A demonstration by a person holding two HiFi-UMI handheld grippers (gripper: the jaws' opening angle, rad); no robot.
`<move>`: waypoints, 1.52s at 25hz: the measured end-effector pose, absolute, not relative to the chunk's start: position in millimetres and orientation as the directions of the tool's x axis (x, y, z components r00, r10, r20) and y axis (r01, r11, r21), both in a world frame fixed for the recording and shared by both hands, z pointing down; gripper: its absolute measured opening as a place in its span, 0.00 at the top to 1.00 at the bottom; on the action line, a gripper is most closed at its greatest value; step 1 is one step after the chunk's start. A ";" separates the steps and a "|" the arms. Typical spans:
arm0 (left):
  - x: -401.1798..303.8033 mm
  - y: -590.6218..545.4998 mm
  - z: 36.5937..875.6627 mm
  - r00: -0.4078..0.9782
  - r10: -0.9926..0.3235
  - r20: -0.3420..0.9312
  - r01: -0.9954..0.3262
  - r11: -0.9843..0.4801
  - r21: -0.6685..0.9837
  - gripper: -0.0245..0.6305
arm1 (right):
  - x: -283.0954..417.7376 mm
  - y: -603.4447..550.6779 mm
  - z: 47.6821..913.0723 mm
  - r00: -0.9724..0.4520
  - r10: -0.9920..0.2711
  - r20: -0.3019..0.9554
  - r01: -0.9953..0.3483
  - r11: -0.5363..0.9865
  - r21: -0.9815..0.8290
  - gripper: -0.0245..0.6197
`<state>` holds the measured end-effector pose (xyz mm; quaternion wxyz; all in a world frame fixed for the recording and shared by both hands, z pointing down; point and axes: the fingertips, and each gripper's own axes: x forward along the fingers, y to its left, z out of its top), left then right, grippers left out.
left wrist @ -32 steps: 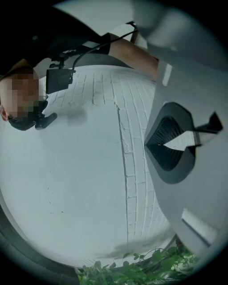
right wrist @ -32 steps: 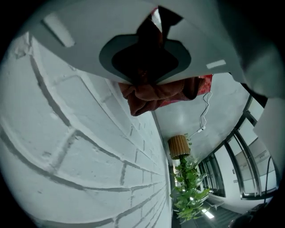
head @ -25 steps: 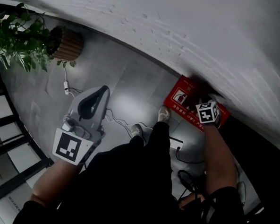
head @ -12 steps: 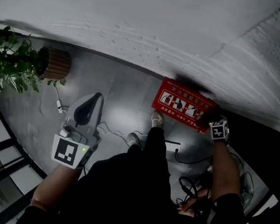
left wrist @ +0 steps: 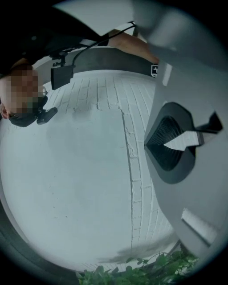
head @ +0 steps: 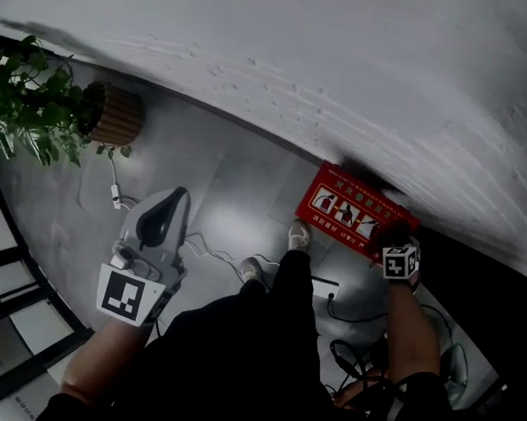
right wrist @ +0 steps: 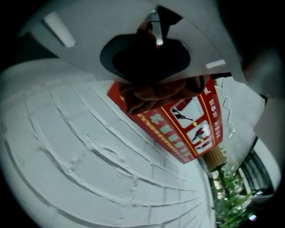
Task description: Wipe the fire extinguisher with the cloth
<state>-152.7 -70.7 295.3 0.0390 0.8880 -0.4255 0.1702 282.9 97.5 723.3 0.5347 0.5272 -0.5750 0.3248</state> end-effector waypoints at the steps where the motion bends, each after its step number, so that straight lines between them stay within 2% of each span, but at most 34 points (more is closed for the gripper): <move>1: -157.5 -69.8 296.1 0.570 -0.750 0.337 -0.777 -0.625 -0.076 0.96 | 261.8 88.3 725.1 0.093 -0.267 0.959 -0.937 0.301 0.175 0.85; 4: -170.5 -67.2 297.1 0.544 -0.766 0.343 -0.797 -0.600 -0.076 0.96 | 187.5 55.9 731.6 -0.022 -0.273 0.962 -0.876 0.468 0.113 0.85; 9: -197.5 -60.5 293.6 0.486 -0.797 0.358 -0.829 -0.551 -0.101 0.96 | 78.1 5.8 739.5 -0.172 -0.242 0.955 -0.767 0.641 0.024 0.85; 13: -215.3 -52.2 291.6 0.444 -0.816 0.370 -0.848 -0.517 -0.121 0.96 | 23.5 -21.4 740.2 -0.247 -0.223 0.943 -0.712 0.702 -0.020 0.85; 19: -222.7 -43.8 294.9 0.431 -0.814 0.389 -0.850 -0.511 -0.127 0.96 | -14.4 -23.1 740.1 -0.293 -0.193 0.936 -0.659 0.750 -0.052 0.85; 22: -212.6 -42.4 296.6 0.456 -0.800 0.389 -0.836 -0.535 -0.121 0.96 | -11.2 -3.8 739.9 -0.305 -0.184 0.934 -0.639 0.767 -0.058 0.85; 26: -191.8 -47.3 293.0 0.515 -0.775 0.366 -0.805 -0.584 -0.103 0.96 | 26.5 24.7 734.2 -0.313 -0.223 0.923 -0.759 0.643 -0.102 0.85; 38: -88.5 -47.1 295.5 0.729 -0.599 0.331 -0.613 -0.787 -0.074 0.96 | 191.1 142.8 728.8 -0.110 -0.243 0.964 -0.900 0.436 0.007 0.85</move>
